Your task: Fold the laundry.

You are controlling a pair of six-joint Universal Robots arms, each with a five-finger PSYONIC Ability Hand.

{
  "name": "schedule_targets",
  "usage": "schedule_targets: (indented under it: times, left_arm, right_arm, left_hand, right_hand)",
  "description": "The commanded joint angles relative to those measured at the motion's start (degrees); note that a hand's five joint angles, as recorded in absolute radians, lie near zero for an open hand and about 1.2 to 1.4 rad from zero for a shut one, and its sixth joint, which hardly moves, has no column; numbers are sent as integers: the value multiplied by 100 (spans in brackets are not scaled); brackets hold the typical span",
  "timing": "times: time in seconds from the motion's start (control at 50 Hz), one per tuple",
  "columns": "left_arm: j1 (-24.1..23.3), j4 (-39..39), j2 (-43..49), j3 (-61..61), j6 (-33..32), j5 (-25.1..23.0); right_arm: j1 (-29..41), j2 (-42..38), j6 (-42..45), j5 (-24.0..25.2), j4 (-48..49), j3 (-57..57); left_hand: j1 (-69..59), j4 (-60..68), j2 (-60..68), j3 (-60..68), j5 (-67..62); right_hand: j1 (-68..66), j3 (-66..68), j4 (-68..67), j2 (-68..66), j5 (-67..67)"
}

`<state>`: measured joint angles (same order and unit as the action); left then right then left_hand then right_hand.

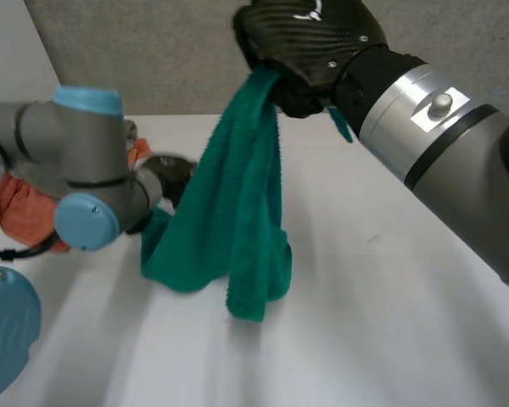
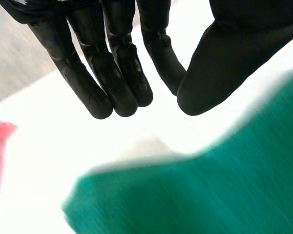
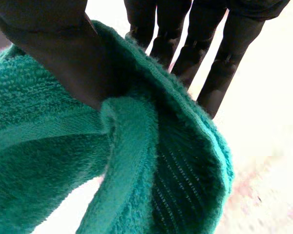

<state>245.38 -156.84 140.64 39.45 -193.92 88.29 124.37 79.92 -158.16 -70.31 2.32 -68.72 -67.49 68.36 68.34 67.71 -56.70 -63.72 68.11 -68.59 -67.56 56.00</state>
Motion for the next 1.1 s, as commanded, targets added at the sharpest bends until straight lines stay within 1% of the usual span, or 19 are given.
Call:
schedule_targets:
  times: [0.02,0.1,0.16,0.22,0.24,0.28,0.3,0.34,0.38,0.44,0.58,0.66,0.74,0.92,0.96,1.0,1.02,1.04,1.1]
  left_arm:
    - [-16,-917,-985,-614,574,478]
    - [-78,-1506,-1574,-535,917,505]
    - [-139,-1831,-1872,-229,962,382]
    - [-122,-1894,-1961,149,927,224]
    - [-87,-1833,-1979,464,900,93]
    - [-70,-1710,-1979,808,874,-66]
    - [-35,-1535,-1936,1158,813,-241]
    - [1,-1324,-1891,1494,707,-347]
    - [80,-1052,-1830,1967,480,-418]
    - [229,-875,-1847,2434,189,-401]
    - [941,-954,-2251,3683,-374,-646]
    - [1240,-962,-2270,4140,-506,-1094]
    - [1223,-989,-2006,4308,-629,-1446]
    - [757,-1208,-1373,3983,-541,-1148]
    - [608,-1357,-1276,3869,-489,-1069]
    - [537,-1445,-1276,3816,-436,-1025]
    - [494,-1498,-1346,3781,-384,-972]
    - [476,-1507,-1399,3763,-348,-946]
    - [458,-1437,-1828,3772,-181,-779]
  right_arm:
    - [-528,-521,469,-212,251,149]
    - [-730,-697,970,-256,392,122]
    - [-870,-715,1181,-273,358,35]
    - [-888,-689,1138,-264,331,-79]
    - [-862,-654,1077,-264,340,-123]
    - [-801,-601,1007,-273,349,-124]
    - [-766,-575,963,-282,357,-115]
    - [-634,-487,822,-335,384,-71]
    - [-520,-469,682,-404,419,-1]
    - [-493,-495,593,-493,454,87]
    - [-423,-706,576,-888,393,298]
    - [-335,-715,567,-1117,287,281]
    - [-221,-671,497,-1231,217,219]
    - [-71,-329,-188,-1293,129,175]
    - [-62,-241,-329,-1293,59,158]
    - [-54,-188,-391,-1293,15,140]
    - [-71,-153,-417,-1293,-20,123]
    - [-89,-135,-418,-1293,-29,114]
    - [-264,-73,-356,-1275,-117,35]
  left_hand:
    - [-1251,1164,1166,1229,-1330]
    - [-1251,1164,1166,1229,-1330]
    - [-1251,1164,1166,1229,-1330]
    - [-1251,1164,1166,1229,-1330]
    - [-486,400,402,465,-566]
    - [1897,-1983,-1981,-1919,1818]
    - [3942,-4028,-4026,-3963,3862]
    - [5068,-5154,-5152,-5090,4989]
    - [5491,-5577,-5575,-5512,5411]
    - [5543,-5629,-5628,-5565,5464]
    - [5644,-5730,-5729,-5666,5565]
    - [5594,-5680,-5678,-5616,5515]
    - [5493,-5579,-5577,-5515,5414]
    - [4905,-4991,-4989,-4927,4826]
    - [4168,-4254,-4252,-4190,4089]
    - [2408,-2494,-2492,-2430,2329]
    - [-233,147,149,212,-313]
    - [-1240,1154,1156,1219,-1320]
    - [-1251,1164,1166,1229,-1330]
  right_hand:
    - [-1628,1189,-1141,-1244,1400]
    - [-1628,1189,-1141,-1244,1400]
    - [-1628,1189,-1141,-1244,1400]
    - [-1628,1189,-1141,-1244,1400]
    - [-1628,1189,-1141,-1244,1400]
    - [-1628,1189,-1141,-1244,1400]
    - [-1628,1189,-1141,-1244,1400]
    - [-1628,1189,-1141,-1244,1400]
    - [-1628,1189,-1141,-1244,1400]
    - [-1628,1189,-1141,-1244,1400]
    - [-1628,1189,-1141,-1244,1400]
    - [-1628,1189,-1141,-1244,1400]
    - [-1628,1189,-1141,-1244,1400]
    - [-1628,1189,-1141,-1244,1400]
    - [-1628,1189,-1141,-1244,1400]
    - [-1628,1189,-1141,-1244,1400]
    - [-1628,1189,-1141,-1244,1400]
    - [-1628,1189,-1141,-1244,1400]
    - [-1628,1189,-1141,-1244,1400]
